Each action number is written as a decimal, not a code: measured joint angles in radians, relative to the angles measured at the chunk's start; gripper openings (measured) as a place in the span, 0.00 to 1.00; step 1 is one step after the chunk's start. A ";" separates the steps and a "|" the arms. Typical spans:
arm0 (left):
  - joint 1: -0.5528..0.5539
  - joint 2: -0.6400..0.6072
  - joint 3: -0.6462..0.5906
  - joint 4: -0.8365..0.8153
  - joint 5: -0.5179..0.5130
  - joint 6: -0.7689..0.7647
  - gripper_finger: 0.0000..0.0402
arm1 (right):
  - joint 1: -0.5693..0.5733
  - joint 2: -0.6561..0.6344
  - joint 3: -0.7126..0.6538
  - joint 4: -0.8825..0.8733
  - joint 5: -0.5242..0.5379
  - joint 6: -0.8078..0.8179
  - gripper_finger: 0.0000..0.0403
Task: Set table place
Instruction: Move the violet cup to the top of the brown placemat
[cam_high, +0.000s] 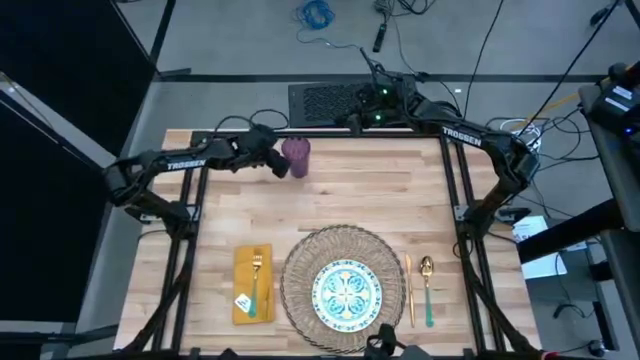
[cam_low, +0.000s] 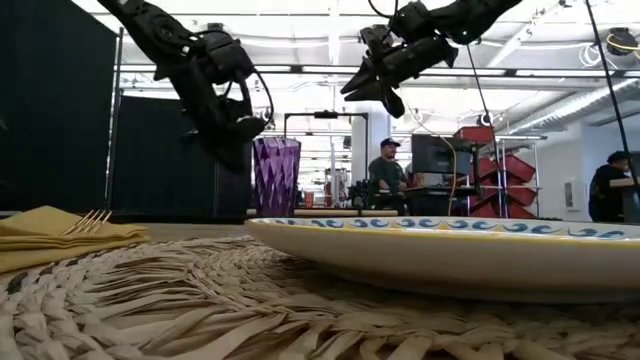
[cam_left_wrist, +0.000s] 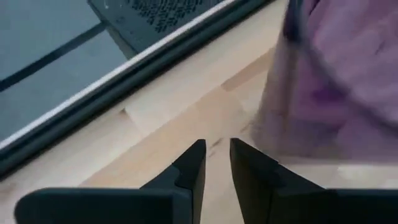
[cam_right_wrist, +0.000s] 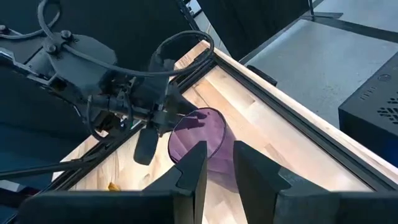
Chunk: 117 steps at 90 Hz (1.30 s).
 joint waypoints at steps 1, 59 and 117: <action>-0.001 0.000 0.000 0.007 0.000 0.001 0.14 | 0.000 0.000 0.000 0.000 0.000 0.000 0.16; -0.061 -0.001 0.001 0.032 0.061 0.021 0.14 | 0.000 0.000 0.000 0.003 0.000 0.009 0.16; -0.047 -0.103 0.000 -0.113 -0.051 0.054 0.14 | 0.071 0.128 -0.001 0.136 0.056 0.012 0.18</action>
